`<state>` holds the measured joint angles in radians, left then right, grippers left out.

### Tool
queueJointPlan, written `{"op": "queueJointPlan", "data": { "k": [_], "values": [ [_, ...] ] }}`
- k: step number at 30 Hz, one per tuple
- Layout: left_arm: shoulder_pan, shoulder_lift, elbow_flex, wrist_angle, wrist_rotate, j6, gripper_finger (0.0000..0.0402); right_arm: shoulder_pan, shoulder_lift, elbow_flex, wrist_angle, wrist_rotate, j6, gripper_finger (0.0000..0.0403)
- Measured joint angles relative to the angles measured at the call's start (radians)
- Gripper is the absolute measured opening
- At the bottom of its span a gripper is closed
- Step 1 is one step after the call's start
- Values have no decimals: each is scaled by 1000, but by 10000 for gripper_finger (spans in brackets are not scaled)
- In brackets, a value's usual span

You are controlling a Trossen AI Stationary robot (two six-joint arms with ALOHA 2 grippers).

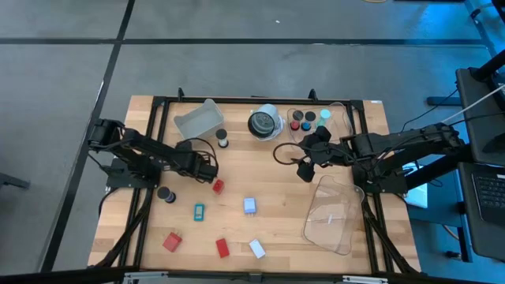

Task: Pick & Place Office items
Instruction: Put the top red charger adapter into the gray bin

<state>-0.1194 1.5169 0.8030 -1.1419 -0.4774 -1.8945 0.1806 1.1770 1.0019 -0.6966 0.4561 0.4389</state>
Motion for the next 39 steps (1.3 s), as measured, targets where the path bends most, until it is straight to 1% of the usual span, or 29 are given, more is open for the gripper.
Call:
{"op": "queueJointPlan", "data": {
  "k": [2, 4, 6, 8, 10, 13, 15, 17, 19, 22, 25, 30, 35, 39],
  "values": [
    [-21, 0, 64, -60, -1, 39, 206, 0, 0, 0, -1, 0, -1, 311],
    [-40, 0, 142, -110, -26, 93, 206, 0, 0, 0, -1, 0, -2, 311],
    [-57, 0, 223, -145, -73, 170, 207, 0, 0, 0, -1, 0, -4, 311],
    [-58, 0, 307, -190, -142, 239, 208, 0, 0, 0, -1, 0, -11, 311],
    [-36, 0, 385, -268, -220, 275, 209, 0, 0, 0, 0, 2, -24, 311],
    [37, -2, 467, -371, -314, 333, 209, 0, 0, 0, 0, 8, -28, 311],
    [116, -2, 488, -392, -304, 392, 210, 0, 0, 0, 0, 8, -25, 311],
    [216, -2, 489, -377, -263, 470, 210, 0, 0, 0, -1, 8, -24, 311],
    [309, -1, 470, -326, -229, 562, 210, 0, 0, 0, 0, 8, -23, 311],
    [430, 5, 426, -207, -192, 705, 211, 0, 0, 0, -1, 8, -4, 311],
    [521, 4, 364, -66, -159, 811, 211, 0, 0, 0, -1, 8, -2, 311],
    [614, 4, 246, 156, -77, 993, 211, 0, 0, 0, -6, 8, -3, 311],
    [693, 4, 166, 311, -61, 1121, 211, 0, 0, 0, -5, 8, -33, 311],
    [755, 4, 101, 455, 2, 1205, 212, 0, 0, 0, -4, 42, -36, 311]
  ]
}}
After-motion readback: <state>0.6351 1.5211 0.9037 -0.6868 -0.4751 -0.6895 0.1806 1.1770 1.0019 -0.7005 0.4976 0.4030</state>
